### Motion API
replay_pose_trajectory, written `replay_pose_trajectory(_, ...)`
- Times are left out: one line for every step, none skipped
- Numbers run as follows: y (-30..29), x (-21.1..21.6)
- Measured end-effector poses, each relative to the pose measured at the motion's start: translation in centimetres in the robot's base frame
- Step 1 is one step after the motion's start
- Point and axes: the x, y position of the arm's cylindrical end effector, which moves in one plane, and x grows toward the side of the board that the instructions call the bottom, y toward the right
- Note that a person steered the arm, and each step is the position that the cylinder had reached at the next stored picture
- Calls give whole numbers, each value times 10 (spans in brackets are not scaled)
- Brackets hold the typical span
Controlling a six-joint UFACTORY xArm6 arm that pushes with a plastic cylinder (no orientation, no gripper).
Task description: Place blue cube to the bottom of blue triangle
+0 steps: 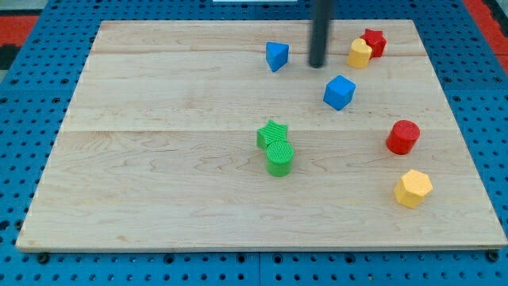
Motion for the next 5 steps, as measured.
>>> replay_pose_trajectory(67, 47)
replay_pose_trajectory(39, 83)
replay_pose_trajectory(-31, 44)
replay_pose_trajectory(-91, -10)
replay_pose_trajectory(-52, 4)
